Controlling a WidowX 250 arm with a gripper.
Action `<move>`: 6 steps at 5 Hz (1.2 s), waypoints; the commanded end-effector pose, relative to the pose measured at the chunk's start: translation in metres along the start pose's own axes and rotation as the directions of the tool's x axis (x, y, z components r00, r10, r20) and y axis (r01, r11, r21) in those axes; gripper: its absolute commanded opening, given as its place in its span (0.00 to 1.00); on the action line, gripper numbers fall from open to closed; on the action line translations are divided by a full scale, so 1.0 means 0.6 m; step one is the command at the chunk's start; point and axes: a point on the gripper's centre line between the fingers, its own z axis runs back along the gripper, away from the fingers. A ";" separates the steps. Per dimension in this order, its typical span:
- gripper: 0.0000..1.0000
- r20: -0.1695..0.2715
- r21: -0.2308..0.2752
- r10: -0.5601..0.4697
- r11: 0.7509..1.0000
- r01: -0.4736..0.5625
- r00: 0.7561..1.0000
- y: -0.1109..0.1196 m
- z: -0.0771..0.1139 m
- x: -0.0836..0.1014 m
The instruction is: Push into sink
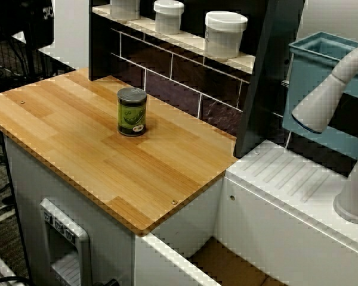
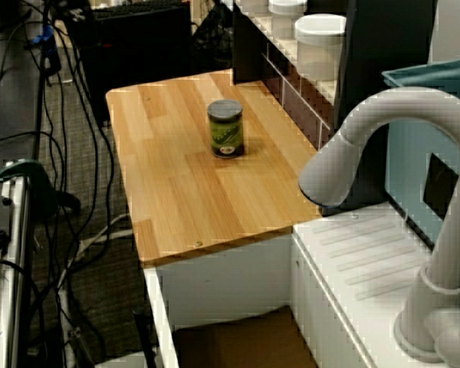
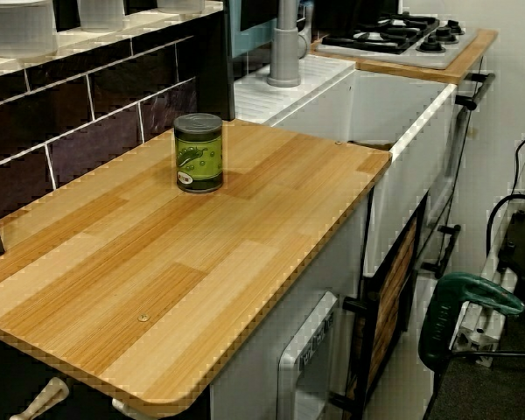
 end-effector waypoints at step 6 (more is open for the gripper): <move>1.00 -0.298 -0.144 -0.860 0.469 0.871 0.414 0.133 -0.177 0.184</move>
